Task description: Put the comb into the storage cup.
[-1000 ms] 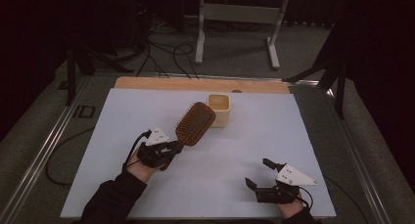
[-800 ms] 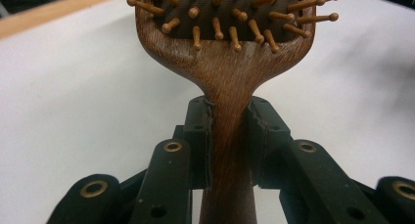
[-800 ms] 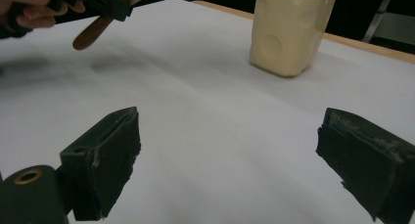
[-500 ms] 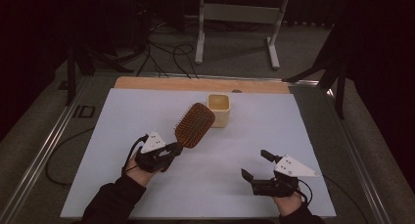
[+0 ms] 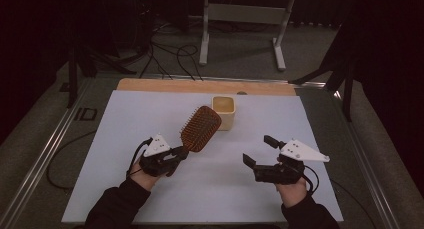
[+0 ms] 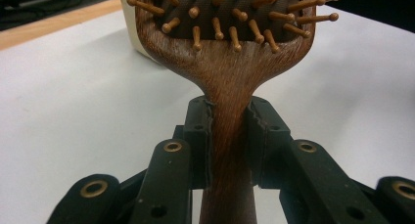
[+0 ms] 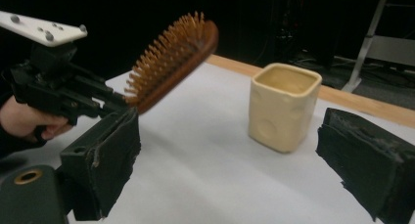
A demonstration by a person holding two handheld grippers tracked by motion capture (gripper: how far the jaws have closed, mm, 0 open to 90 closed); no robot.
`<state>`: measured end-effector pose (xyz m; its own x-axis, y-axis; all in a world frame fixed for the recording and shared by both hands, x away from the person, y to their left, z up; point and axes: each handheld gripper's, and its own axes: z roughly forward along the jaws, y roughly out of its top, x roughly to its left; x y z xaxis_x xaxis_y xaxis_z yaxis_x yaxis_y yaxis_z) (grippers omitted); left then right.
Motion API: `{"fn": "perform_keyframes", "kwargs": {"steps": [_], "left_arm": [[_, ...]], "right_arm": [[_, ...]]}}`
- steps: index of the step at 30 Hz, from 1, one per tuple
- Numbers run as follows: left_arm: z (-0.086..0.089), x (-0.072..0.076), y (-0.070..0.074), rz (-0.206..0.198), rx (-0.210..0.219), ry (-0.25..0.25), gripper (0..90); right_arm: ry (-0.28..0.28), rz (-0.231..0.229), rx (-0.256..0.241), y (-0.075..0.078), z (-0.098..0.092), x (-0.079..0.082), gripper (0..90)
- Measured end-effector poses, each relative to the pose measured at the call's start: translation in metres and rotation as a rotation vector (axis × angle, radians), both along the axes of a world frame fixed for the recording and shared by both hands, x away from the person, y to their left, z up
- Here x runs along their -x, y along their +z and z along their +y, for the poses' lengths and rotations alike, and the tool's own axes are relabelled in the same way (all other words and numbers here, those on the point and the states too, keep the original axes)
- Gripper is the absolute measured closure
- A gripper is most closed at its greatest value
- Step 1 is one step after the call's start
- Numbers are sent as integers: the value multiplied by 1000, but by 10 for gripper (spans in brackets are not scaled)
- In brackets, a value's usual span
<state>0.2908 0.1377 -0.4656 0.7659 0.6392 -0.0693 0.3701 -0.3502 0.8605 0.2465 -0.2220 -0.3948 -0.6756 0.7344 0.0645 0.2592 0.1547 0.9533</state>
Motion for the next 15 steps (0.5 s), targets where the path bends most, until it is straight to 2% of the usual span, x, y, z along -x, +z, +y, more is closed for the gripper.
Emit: {"fn": "perform_keyframes", "kwargs": {"steps": [4,15], "left_arm": [[3,-1,0,6,19,-5,737],[4,1,1,-12,26,-19,737]], "right_arm": [[23,-2,1,7,8,-7,85],[53,18,-33,19,33,-28,84]]}}
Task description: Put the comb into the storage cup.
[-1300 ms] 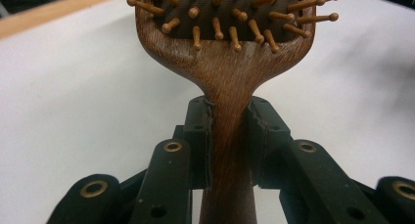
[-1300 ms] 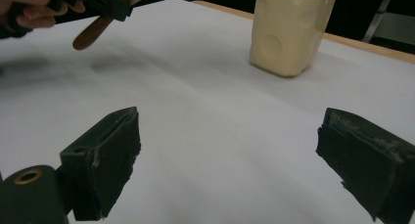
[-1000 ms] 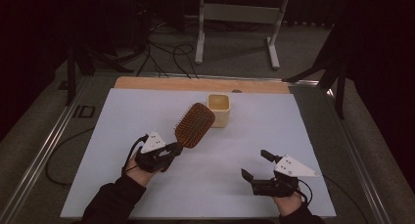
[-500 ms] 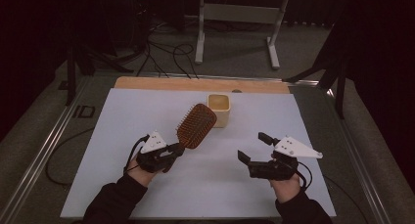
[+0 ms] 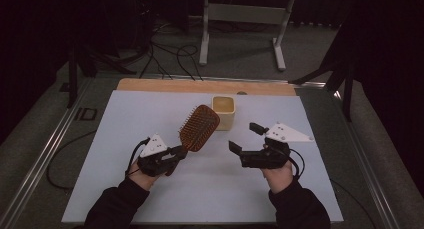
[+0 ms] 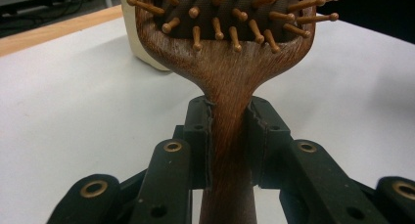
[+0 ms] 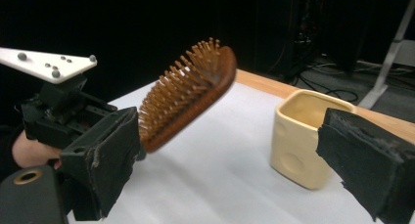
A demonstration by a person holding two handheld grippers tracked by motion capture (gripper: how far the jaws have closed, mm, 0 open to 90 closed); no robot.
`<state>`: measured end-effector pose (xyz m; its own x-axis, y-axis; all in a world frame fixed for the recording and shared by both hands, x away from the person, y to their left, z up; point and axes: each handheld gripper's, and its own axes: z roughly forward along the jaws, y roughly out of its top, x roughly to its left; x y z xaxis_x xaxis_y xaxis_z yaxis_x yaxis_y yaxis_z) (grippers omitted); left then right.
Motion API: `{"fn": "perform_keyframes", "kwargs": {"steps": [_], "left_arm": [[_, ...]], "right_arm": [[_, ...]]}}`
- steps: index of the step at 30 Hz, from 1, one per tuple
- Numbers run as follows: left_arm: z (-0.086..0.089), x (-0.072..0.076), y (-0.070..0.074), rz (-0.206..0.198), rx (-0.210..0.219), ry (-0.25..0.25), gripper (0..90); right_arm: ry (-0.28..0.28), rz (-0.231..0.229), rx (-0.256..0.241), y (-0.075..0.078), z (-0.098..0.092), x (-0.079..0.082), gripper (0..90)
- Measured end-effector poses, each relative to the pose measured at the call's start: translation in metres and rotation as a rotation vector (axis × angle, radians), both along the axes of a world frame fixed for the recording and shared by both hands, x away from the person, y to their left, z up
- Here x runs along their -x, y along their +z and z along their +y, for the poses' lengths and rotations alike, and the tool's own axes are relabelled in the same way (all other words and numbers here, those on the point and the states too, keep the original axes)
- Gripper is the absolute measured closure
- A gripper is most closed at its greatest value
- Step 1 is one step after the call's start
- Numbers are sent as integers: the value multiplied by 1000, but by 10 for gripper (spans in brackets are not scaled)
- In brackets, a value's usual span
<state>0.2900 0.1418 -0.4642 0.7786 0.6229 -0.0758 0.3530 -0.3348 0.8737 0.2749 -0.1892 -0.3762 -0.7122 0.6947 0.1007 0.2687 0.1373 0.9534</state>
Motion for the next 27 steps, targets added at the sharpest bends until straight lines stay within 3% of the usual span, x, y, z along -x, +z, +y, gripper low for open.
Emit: {"fn": "perform_keyframes", "kwargs": {"steps": [13,16,20,27], "left_arm": [[-2,1,-1,-4,4,-16,737],[-2,2,-1,-5,1,-19,737],[-3,2,0,-15,0,-22,737],[-3,3,0,-16,2,-27,737]], "right_arm": [[20,72,-56,1,25,-21,84],[0,84,-80,0,30,-25,84],[-13,132,-135,-1,35,-32,84],[-17,208,-168,-6,45,-42,84]]}}
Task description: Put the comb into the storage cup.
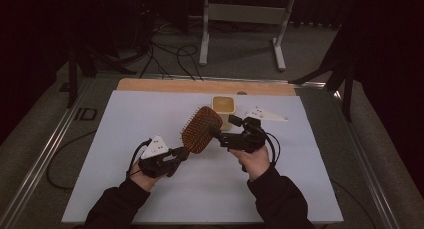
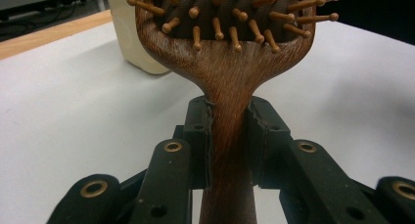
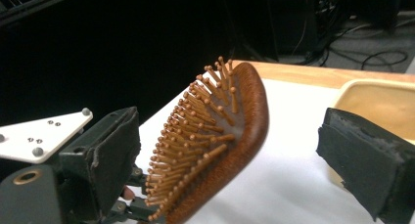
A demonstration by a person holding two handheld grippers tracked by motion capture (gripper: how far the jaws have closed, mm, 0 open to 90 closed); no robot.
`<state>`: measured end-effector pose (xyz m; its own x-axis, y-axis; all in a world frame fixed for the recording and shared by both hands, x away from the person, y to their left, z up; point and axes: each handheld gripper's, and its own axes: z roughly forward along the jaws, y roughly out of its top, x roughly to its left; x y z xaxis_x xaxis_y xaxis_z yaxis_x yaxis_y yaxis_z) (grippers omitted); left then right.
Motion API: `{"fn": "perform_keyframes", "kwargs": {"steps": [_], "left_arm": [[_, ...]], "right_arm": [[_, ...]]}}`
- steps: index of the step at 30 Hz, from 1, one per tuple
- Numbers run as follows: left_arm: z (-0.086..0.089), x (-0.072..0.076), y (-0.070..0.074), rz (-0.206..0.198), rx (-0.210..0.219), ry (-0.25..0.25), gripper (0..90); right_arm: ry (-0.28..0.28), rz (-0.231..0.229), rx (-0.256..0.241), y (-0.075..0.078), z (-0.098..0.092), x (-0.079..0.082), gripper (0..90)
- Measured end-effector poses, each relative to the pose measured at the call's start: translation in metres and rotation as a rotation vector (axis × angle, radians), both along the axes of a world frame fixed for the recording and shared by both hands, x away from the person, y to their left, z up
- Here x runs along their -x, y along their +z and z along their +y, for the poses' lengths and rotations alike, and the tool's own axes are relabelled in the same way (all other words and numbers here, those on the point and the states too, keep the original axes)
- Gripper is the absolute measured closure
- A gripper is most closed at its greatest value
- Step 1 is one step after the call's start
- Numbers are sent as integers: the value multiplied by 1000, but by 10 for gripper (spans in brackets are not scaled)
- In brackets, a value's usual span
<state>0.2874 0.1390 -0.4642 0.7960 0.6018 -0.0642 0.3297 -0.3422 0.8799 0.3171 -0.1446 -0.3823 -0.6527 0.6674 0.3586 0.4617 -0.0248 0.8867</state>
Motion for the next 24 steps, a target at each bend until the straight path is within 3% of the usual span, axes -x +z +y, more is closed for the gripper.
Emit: {"fn": "perform_keyframes", "kwargs": {"steps": [11,14,24], "left_arm": [[0,1,1,-7,6,-6,737],[0,1,1,-8,8,-12,737],[-2,2,1,-16,6,-26,737]], "right_arm": [[49,114,-64,-11,16,-10,85],[46,150,-103,-13,17,-13,137],[83,209,-133,-20,23,-17,295]]}}
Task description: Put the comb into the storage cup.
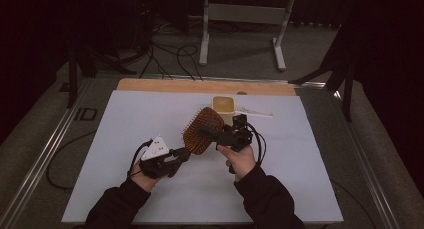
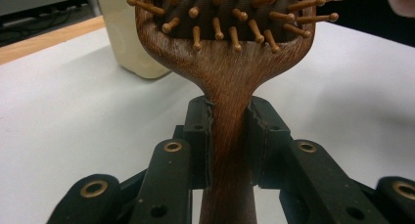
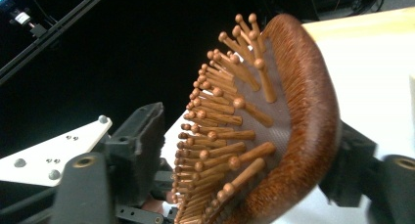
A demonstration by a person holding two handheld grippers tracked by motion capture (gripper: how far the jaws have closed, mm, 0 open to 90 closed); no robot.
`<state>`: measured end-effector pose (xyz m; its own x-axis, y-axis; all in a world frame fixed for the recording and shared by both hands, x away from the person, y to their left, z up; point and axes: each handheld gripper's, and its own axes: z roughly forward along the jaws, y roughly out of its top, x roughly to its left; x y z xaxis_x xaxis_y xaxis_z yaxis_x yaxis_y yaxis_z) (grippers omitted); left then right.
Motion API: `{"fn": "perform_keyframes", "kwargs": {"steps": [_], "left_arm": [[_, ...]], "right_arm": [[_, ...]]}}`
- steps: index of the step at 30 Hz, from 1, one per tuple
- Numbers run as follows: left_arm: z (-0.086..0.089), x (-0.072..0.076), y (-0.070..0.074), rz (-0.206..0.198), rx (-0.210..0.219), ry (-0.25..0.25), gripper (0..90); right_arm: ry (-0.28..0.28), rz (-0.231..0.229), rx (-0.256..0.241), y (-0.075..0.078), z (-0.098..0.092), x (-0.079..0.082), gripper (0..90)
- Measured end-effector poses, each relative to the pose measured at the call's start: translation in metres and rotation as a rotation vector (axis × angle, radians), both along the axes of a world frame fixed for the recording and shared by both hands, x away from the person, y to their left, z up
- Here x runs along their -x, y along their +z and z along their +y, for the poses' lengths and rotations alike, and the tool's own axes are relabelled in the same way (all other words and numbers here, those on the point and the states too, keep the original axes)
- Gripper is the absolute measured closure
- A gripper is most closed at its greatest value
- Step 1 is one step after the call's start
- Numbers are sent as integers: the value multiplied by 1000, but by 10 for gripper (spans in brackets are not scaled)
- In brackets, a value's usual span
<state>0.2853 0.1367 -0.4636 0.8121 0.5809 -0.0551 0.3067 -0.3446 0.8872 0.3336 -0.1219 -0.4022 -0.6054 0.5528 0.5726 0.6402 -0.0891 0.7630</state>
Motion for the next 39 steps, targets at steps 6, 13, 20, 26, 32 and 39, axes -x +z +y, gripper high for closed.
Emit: {"fn": "perform_keyframes", "kwargs": {"steps": [6,13,20,26,32,39], "left_arm": [[0,0,0,3,4,-14,737],[-1,-1,-2,3,2,-19,737],[-2,0,-3,2,7,-27,738],[-3,0,-3,-4,16,-30,738],[-5,-4,-5,34,47,-47,636],[-6,-5,-4,79,7,-69,410]], "right_arm": [[6,17,1,-2,2,0,398],[16,37,10,-1,1,0,432],[32,0,26,4,1,4,491],[23,-29,33,7,3,8,523],[24,-67,65,13,5,10,533],[21,-97,92,20,0,10,530]]}}
